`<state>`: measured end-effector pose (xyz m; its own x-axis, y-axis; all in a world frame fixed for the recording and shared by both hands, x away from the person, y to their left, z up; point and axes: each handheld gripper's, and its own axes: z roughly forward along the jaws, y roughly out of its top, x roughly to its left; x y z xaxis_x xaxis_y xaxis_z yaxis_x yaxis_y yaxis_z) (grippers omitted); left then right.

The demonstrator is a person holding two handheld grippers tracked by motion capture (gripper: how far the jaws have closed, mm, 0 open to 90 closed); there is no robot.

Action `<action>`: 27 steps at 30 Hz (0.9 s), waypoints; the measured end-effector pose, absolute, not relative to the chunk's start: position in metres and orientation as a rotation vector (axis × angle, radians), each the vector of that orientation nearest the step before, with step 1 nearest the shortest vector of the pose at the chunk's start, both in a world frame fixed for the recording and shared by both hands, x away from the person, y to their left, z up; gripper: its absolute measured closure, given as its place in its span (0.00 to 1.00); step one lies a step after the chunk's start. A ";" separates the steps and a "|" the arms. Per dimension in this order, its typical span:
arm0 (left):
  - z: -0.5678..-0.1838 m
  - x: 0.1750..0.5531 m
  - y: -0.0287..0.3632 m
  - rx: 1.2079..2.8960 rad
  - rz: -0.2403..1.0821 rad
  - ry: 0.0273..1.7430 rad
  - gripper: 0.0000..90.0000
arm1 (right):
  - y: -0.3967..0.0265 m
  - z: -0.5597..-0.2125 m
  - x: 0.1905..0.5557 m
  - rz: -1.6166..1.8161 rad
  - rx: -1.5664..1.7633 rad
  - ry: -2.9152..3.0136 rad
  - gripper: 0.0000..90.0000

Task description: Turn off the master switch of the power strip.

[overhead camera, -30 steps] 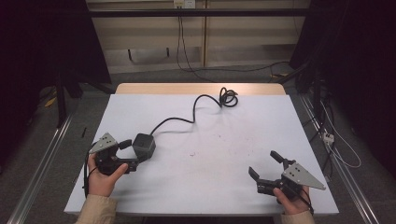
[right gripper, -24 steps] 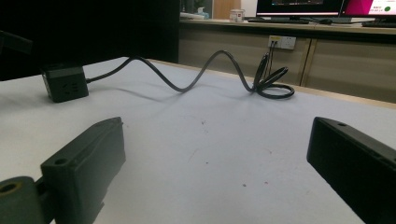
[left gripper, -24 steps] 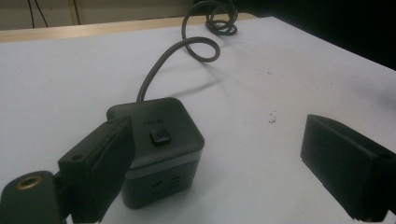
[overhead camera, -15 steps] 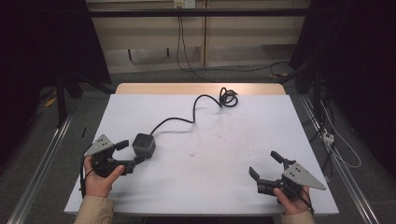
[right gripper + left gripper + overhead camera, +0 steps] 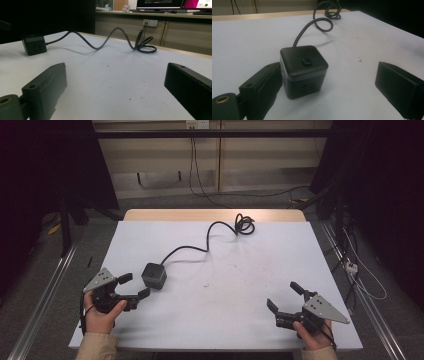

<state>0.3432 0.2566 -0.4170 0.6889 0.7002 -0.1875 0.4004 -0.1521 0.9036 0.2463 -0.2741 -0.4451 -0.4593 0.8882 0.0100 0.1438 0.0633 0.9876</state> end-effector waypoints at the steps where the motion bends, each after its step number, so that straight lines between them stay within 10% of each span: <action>1: -0.417 0.343 0.258 1.773 0.334 0.878 0.08 | -0.274 -0.445 0.246 1.452 1.039 1.691 0.04; 27: -0.428 0.336 0.275 1.763 0.313 0.889 0.07 | -0.274 -0.446 0.247 1.450 1.033 1.699 0.04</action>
<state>0.3358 0.2751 -0.4285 0.6856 0.6974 -0.2087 0.4122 -0.1356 0.9010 0.2468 -0.2739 -0.4460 -0.4638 0.8859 0.0055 0.1443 0.0694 0.9871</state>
